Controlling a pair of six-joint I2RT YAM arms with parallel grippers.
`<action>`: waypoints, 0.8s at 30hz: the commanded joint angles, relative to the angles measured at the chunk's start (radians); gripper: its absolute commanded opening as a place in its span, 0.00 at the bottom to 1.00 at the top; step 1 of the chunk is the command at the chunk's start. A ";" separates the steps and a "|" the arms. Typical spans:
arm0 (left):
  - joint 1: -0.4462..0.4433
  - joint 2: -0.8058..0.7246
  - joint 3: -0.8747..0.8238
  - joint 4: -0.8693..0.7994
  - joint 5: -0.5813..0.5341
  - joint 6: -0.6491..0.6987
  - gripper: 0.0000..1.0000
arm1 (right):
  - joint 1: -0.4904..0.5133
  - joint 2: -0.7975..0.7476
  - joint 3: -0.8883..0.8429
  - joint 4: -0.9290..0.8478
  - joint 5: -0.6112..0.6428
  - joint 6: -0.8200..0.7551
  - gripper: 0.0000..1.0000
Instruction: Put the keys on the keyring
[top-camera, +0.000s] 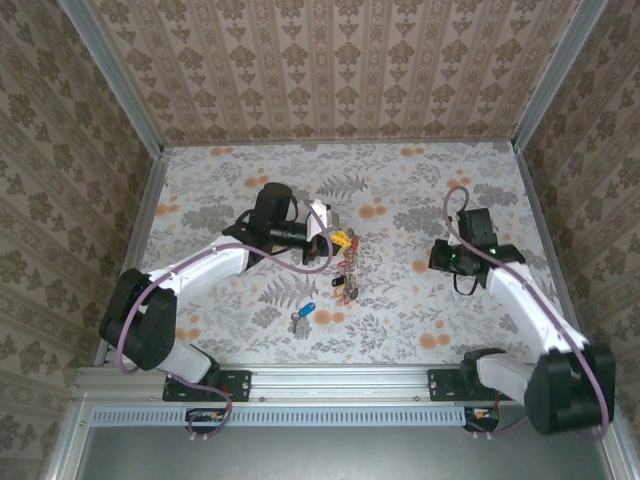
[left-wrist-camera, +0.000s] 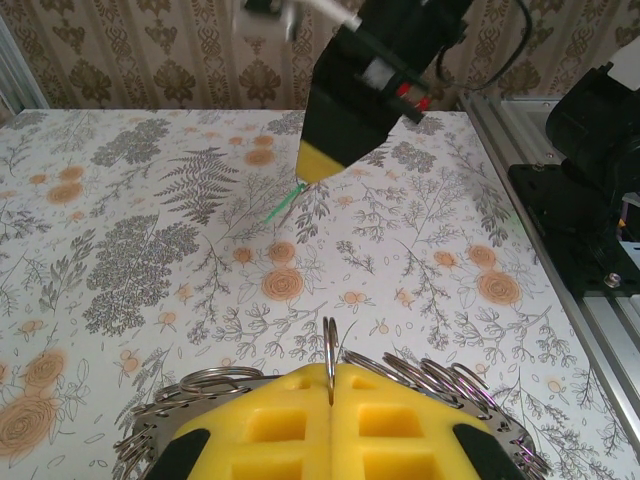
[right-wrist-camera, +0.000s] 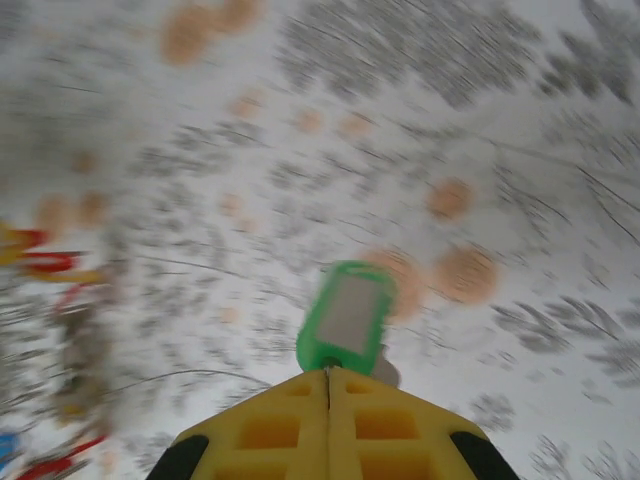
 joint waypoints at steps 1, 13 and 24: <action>-0.005 0.003 0.037 0.064 0.048 -0.015 0.00 | 0.014 -0.120 -0.076 0.184 -0.209 -0.116 0.00; -0.040 0.012 0.030 0.085 0.048 -0.008 0.00 | 0.070 -0.251 -0.108 0.279 -0.388 -0.407 0.00; -0.082 0.031 0.036 0.101 0.026 -0.011 0.00 | 0.237 -0.216 -0.107 0.450 -0.366 -0.498 0.00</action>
